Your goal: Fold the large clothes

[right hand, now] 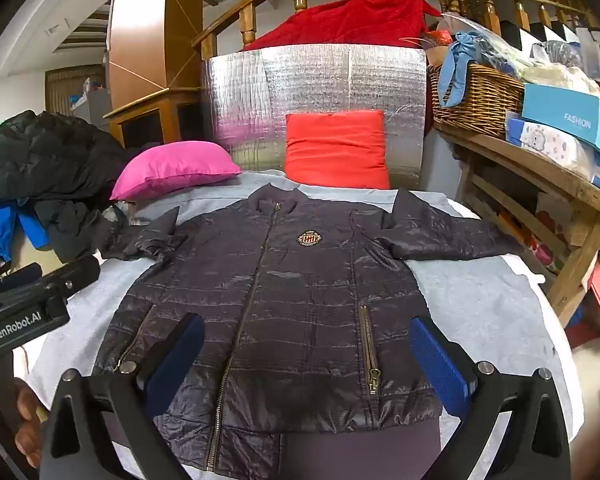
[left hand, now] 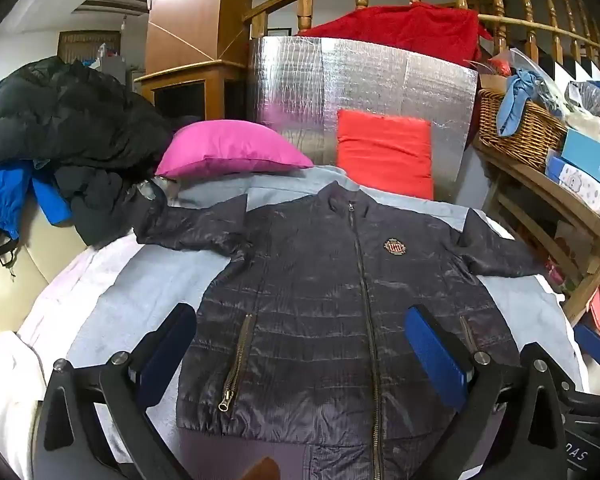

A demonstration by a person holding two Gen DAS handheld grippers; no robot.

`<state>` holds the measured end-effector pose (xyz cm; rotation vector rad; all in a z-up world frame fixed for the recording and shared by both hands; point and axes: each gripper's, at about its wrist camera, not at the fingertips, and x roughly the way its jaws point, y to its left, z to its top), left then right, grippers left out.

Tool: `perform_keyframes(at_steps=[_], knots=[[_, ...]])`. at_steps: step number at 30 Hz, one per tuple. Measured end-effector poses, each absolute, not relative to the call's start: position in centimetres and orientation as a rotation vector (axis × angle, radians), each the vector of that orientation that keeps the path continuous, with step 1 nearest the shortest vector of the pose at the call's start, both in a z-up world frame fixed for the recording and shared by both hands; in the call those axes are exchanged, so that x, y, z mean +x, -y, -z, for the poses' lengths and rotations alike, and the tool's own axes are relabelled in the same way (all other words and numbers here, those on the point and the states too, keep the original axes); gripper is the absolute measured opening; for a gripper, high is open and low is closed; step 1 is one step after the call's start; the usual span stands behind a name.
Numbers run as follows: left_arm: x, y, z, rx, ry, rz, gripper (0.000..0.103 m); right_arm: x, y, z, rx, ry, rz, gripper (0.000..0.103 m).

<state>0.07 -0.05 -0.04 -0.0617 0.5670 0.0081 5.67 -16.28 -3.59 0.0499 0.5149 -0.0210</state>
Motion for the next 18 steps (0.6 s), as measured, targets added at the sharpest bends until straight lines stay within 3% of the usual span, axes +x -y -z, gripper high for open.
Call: perform_keyframes(at_steps=[6,18], knots=[[0.92,0.28,0.02,-0.033,-0.649,-0.014,0.103,5.90,15.76,3.18,0.048,-0.518,0.018,0.103],[0.48,-0.02,0.73,-0.047,-0.633,-0.023,0.103,5.92,15.68,3.14,0.043,-0.512,0.018,0.103]])
